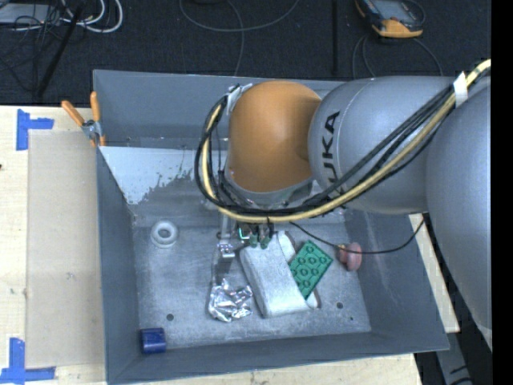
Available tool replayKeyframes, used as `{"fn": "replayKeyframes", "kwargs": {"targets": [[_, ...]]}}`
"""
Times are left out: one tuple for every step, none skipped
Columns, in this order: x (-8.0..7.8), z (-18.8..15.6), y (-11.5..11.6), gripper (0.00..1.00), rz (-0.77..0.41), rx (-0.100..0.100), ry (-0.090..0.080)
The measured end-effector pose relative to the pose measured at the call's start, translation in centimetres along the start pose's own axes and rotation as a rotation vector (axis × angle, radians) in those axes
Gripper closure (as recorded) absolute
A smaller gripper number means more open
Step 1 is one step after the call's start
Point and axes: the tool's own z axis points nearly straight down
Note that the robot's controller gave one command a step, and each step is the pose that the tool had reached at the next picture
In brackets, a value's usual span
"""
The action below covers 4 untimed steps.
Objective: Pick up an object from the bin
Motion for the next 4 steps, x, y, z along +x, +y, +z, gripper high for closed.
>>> {"fn": "replayKeyframes", "kwargs": {"targets": [[0.4, 11.0, -8.0, 0.00, -0.265, -0.002, -0.012], [7.8, 8.2, -8.1, 0.00, -0.595, 0.001, -0.004], [4.5, 10.6, -7.2, 0.00, -0.785, 0.000, -0.006], [5.8, 11.0, -4.1, 0.00, -0.807, 0.002, -0.013]]}}
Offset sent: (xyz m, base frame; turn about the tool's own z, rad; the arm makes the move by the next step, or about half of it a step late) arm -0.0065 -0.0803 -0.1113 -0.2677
